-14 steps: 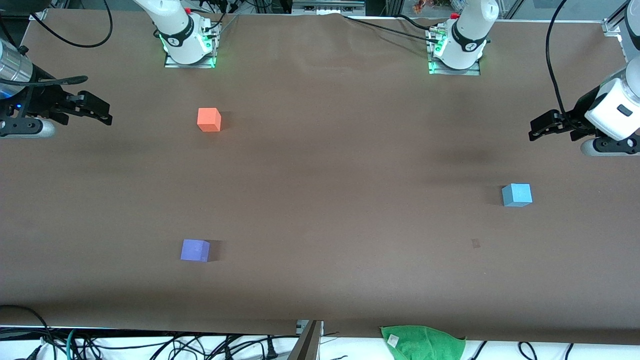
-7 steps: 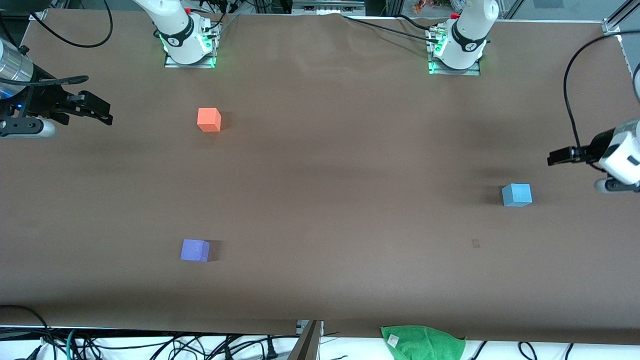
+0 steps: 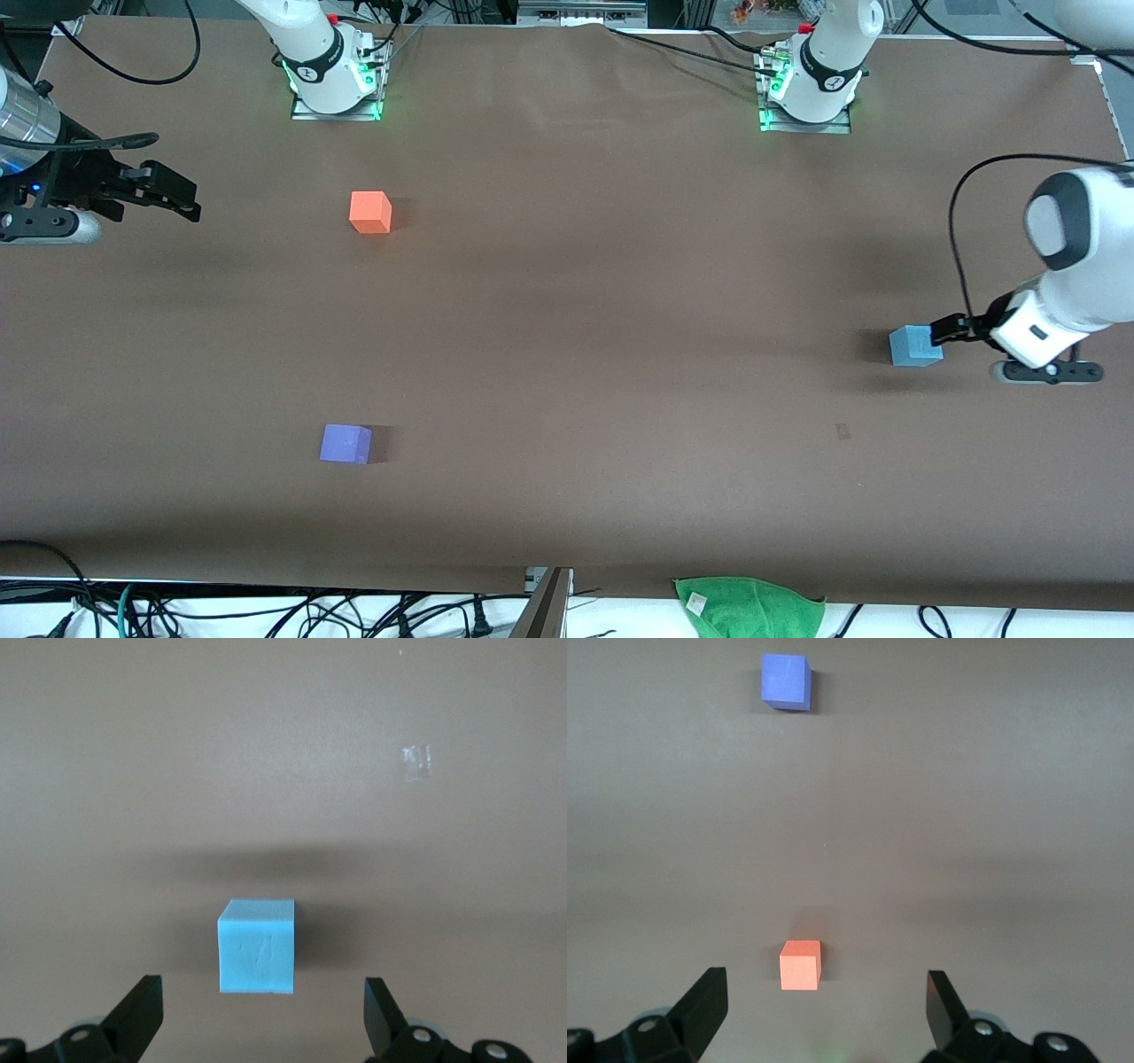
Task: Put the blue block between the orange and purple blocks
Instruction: 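Reach the open left gripper down over the light blue cube, then close the left gripper on the light blue cube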
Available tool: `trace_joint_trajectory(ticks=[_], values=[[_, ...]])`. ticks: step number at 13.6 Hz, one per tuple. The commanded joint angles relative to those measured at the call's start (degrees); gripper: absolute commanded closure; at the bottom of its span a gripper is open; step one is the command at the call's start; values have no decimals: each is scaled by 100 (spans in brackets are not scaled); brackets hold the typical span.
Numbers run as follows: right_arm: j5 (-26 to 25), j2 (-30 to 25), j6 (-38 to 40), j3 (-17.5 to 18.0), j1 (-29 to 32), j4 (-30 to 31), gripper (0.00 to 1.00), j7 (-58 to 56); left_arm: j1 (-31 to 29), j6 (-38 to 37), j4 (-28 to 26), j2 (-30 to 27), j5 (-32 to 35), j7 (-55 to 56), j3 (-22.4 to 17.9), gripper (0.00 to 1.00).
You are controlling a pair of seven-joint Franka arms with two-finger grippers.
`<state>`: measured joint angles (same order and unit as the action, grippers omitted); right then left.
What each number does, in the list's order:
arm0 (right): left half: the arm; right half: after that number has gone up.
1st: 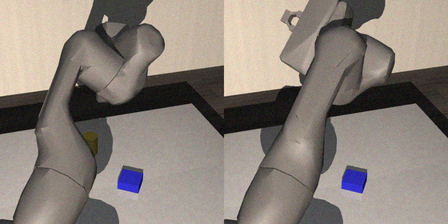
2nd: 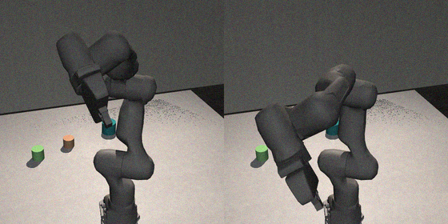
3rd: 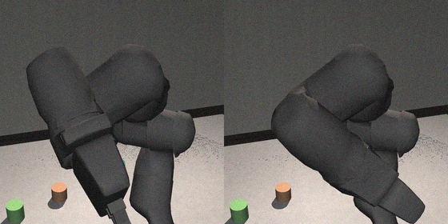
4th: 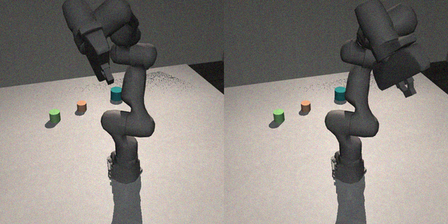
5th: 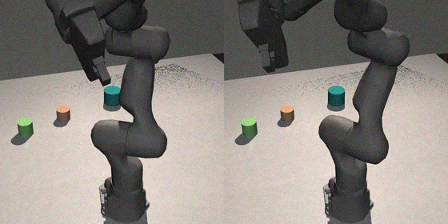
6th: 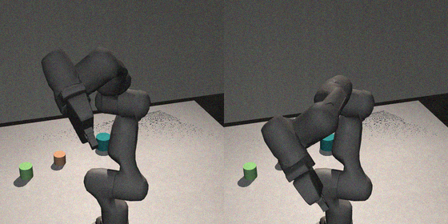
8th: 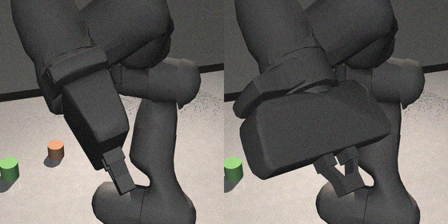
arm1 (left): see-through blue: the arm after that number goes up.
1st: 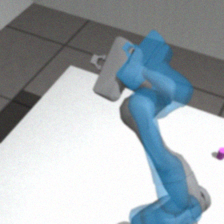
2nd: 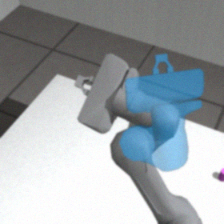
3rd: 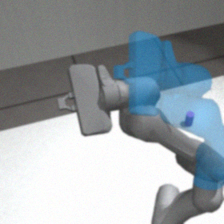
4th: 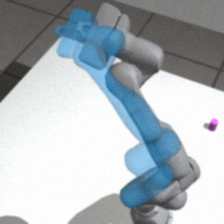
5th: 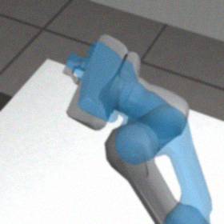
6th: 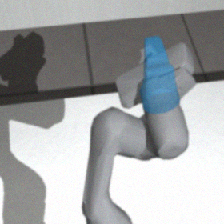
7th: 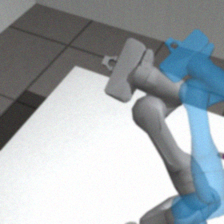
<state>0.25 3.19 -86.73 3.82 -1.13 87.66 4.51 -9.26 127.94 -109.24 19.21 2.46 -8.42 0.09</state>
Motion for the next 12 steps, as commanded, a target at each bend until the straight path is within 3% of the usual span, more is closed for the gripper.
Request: trace_joint_trajectory(ticks=[1, 3, 12], values=[[-8, 6, 68, 5, 16, -74, 1, 24, -137, 1089, -895, -128, 149, -177, 43, 0], [-8, 6, 68, -4, 25, -73, 1, -11, -163, 1618, -1082, 47, 193, -317, 35, 0], [1, 50, 68, -39, 95, -65, 1, -11, -331, 2375, -1161, 645, 202, -520, 43, 0]])
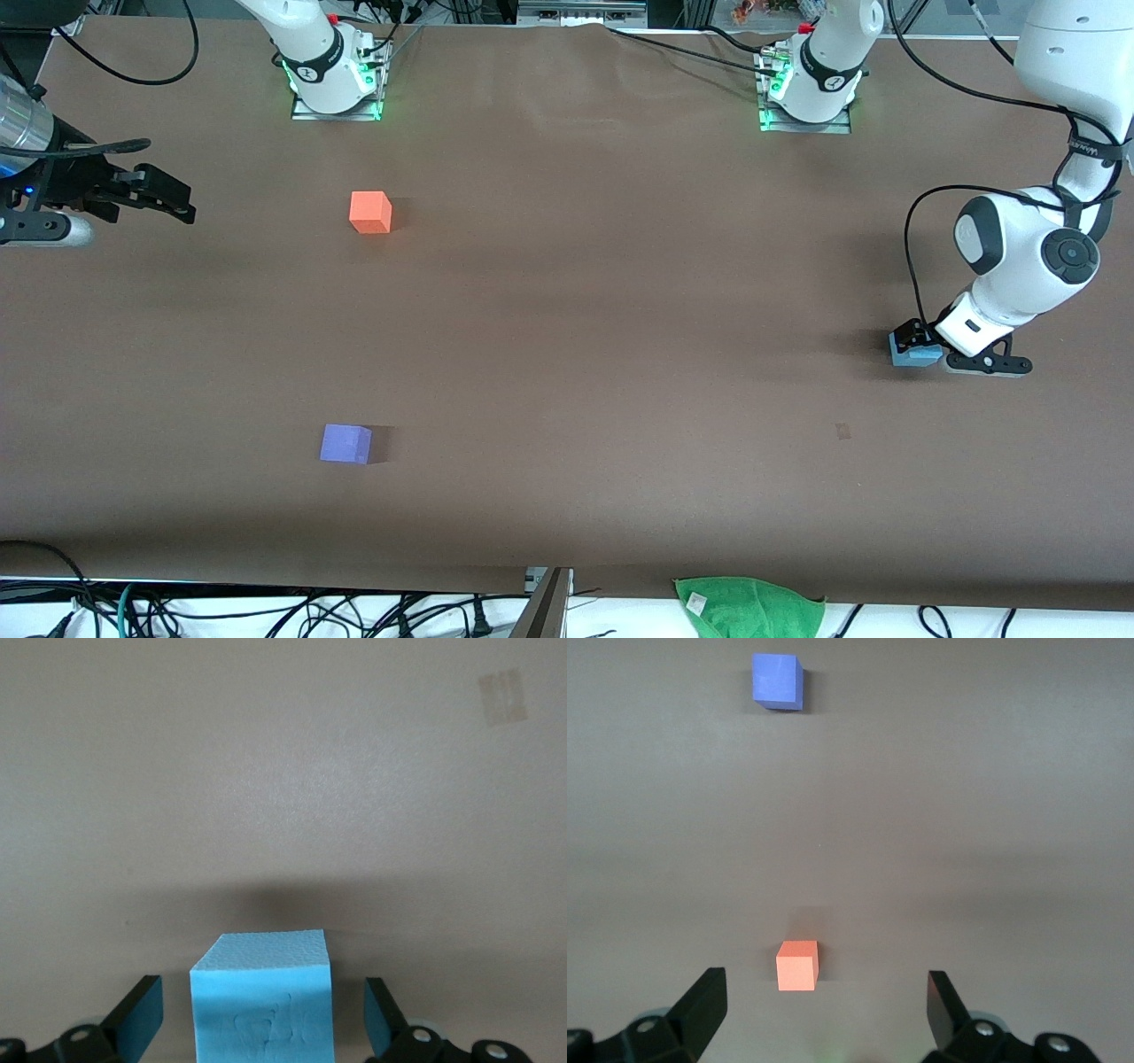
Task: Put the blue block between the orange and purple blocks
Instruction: 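Close the left gripper on the light blue cube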
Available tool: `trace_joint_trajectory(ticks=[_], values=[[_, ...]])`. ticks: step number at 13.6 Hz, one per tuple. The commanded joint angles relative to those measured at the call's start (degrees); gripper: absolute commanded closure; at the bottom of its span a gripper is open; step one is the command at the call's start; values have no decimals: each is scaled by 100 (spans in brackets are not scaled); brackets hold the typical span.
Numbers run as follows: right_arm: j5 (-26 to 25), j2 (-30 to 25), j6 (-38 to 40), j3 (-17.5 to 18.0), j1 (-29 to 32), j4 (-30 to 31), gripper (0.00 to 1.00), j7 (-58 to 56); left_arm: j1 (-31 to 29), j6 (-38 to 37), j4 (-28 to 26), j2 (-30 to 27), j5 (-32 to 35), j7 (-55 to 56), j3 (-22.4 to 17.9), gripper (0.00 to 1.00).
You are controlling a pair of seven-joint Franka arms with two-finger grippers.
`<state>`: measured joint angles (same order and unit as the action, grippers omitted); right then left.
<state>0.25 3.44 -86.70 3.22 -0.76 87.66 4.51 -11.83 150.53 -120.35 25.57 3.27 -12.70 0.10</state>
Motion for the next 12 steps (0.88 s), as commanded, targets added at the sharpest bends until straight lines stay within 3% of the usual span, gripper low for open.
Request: trace_joint_trajectory(ticks=[1, 4, 5, 6, 7, 8, 12], values=[[1, 25, 75, 21, 59, -56, 1, -29, -66, 117, -50, 53, 121, -92, 43, 0], [1, 113, 144, 21, 68, -56, 1, -55, -74, 126, -32, 246, 121, -92, 43, 4], [1, 113, 258, 21, 68, -56, 0, -46, -74, 126, -32, 264, 121, -92, 43, 15], [1, 113, 364, 21, 59, -56, 1, -55, -74, 117, -32, 264, 121, -92, 43, 45], [1, 122, 321, 21, 50, -56, 1, -46, -74, 117, -32, 264, 121, -92, 43, 63], [-34, 130, 286, 21, 50, -91, 0, -46, -74, 109, -15, 255, 121, -101, 43, 73], [-51, 148, 154, 30, 59, -109, 1, -55, -22, -258, 108, -69, 147, -223, 96, 86]])
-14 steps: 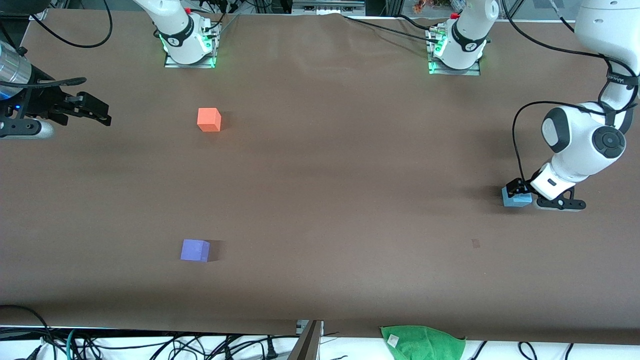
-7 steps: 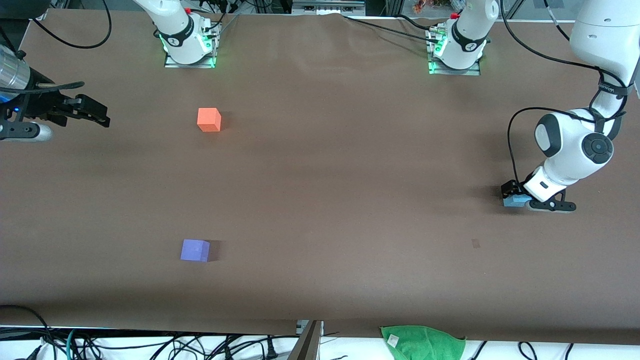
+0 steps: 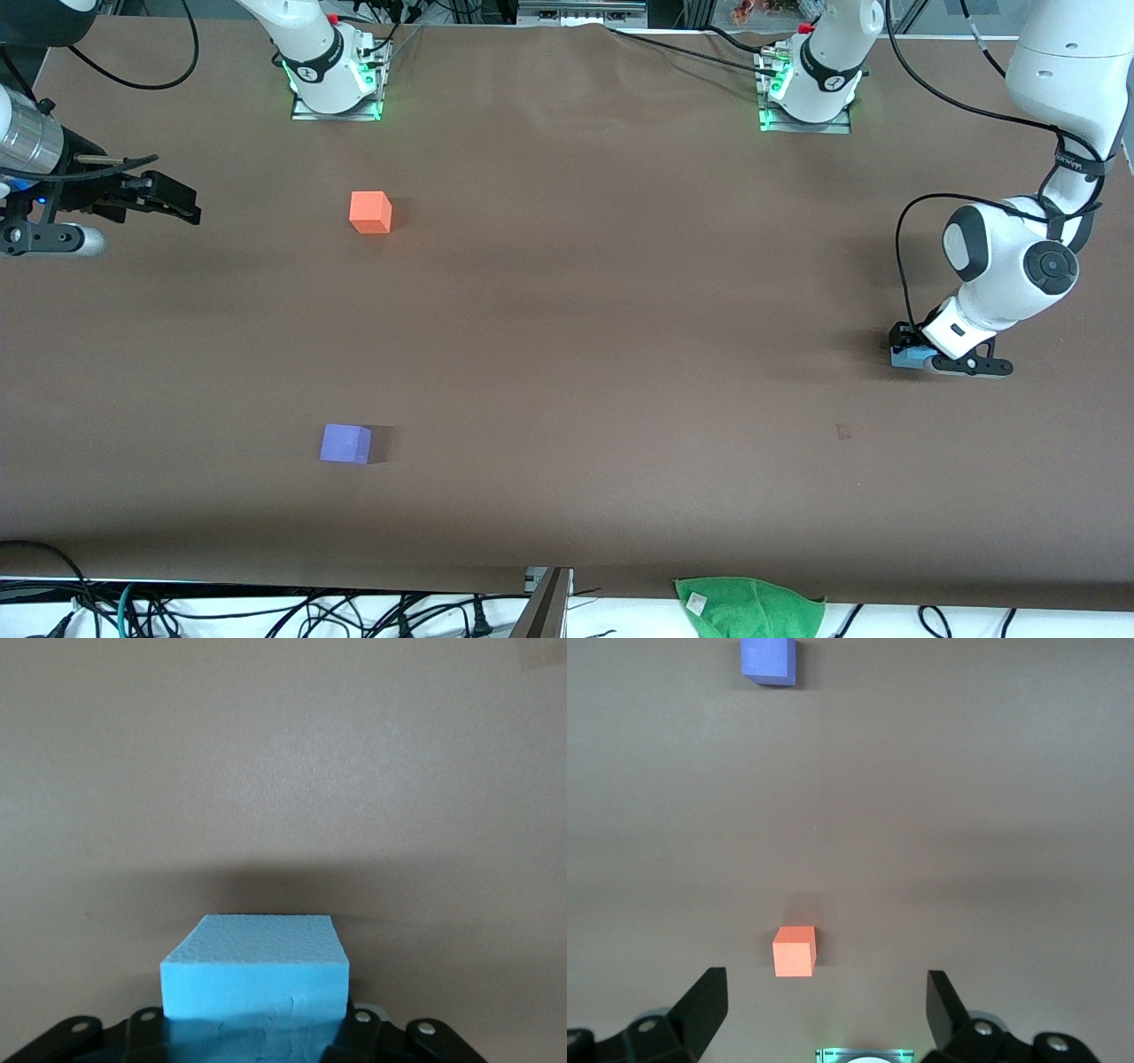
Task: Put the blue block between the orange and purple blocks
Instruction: 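Close the left gripper on the light blue cube, then lift the light blue cube and carry it toward the table's middle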
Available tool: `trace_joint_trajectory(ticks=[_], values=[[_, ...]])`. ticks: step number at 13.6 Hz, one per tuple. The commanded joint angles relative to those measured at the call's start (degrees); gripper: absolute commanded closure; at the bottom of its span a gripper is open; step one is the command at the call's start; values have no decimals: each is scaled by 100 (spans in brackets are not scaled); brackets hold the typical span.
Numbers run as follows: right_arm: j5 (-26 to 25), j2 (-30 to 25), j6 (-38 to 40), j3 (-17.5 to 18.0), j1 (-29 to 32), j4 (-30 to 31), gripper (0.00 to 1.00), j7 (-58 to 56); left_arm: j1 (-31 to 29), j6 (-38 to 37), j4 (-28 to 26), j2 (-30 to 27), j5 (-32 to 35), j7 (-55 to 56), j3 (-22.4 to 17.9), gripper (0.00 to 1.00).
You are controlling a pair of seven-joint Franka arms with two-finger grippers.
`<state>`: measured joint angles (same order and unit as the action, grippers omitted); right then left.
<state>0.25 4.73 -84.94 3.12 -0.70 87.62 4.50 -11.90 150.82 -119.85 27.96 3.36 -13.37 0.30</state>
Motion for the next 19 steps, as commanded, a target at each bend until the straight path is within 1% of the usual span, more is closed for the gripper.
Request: trace_joint_trajectory(ticks=[1, 5, 7, 8, 9, 12, 13, 15, 18, 19], values=[[-52, 37, -75, 39, 53, -114, 1, -54, 21, -708, 241, -413, 139, -175, 84, 86], [-17, 46, -418, 31, 61, -123, 1, -37, 39, -2711, 1374, -520, 130, -122, 452, 85], [-8, 55, -681, 39, 62, -123, 1, -37, 39, -3687, 1980, -529, 69, 0, 785, 85], [-16, 55, -813, 39, 44, -123, 1, -37, 39, -4048, 2236, -520, 51, 201, 996, 84], [-17, 55, -927, 39, 44, -123, 1, -46, 39, -4322, 2421, -520, 51, 447, 1311, 84], [19, 55, -981, 30, 79, -105, 1, 51, 117, -4404, 2546, -441, 51, 1413, 2199, 84], [19, 98, -990, 30, 114, -105, 1, 51, 283, -4386, 2554, -397, 60, 1694, 2359, 85], [1, 343, -1182, 22, 202, -123, 1, -45, 914, -4342, 2615, -301, 51, 2501, 2395, 85], [27, 371, -1210, 22, 325, -105, 1, -46, 2013, -4281, 3185, 295, 86, 3593, 2387, 85], [-16, 415, -1183, 30, 325, -105, 1, -54, 2338, -4063, 3405, 532, 112, 3944, 2378, 85]])
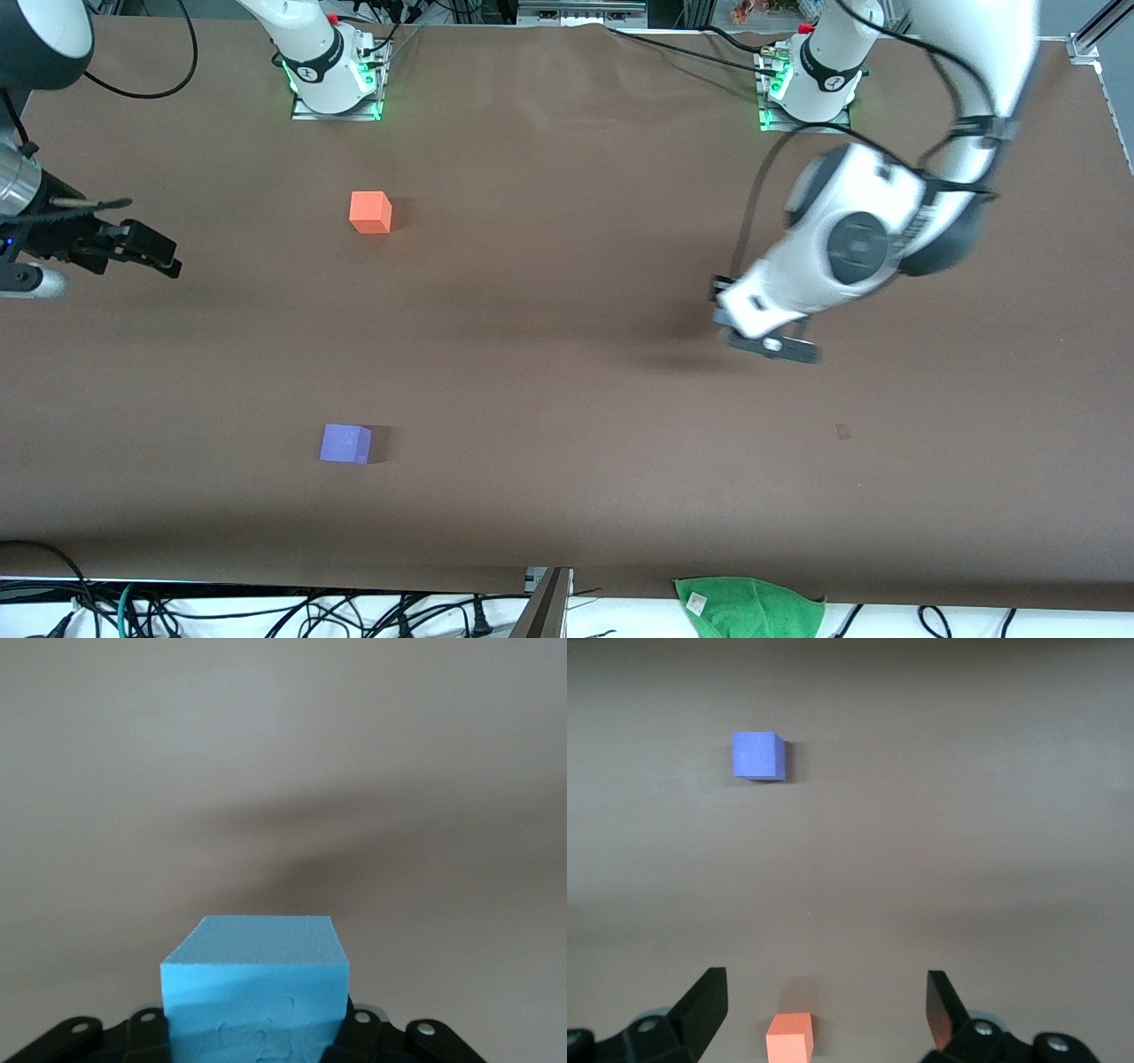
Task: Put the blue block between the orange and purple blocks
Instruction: 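Lift the light blue cube and carry it toward the table's middle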
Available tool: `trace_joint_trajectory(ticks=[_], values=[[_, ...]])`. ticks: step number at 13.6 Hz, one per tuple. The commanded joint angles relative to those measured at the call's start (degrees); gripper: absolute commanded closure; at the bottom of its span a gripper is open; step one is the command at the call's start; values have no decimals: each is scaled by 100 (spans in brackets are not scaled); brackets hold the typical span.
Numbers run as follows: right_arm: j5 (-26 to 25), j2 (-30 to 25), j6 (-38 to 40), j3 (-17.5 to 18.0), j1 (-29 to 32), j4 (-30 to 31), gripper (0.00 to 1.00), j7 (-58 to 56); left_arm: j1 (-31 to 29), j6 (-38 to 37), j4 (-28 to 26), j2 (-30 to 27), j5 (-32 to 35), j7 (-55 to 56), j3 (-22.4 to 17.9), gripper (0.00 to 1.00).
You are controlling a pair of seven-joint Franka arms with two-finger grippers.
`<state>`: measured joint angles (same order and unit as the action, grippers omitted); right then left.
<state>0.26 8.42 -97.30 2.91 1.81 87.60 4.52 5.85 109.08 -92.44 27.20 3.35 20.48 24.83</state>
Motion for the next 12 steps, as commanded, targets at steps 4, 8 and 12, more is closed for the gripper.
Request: trace_joint_trajectory(ticks=[4, 8, 12], values=[[-43, 185, 27, 52, 83, -85, 1, -380, 1547, 1683, 825, 1497, 349, 1493, -258, 83], [-79, 300, 18, 52, 83, -85, 1, -469, 2980, 2152, 1008, 2087, 764, 2407, -1382, 82], [-96, 599, 35, 52, 74, -85, 0, -478, 3159, 2205, 1062, 2185, 746, 2478, -1587, 1]])
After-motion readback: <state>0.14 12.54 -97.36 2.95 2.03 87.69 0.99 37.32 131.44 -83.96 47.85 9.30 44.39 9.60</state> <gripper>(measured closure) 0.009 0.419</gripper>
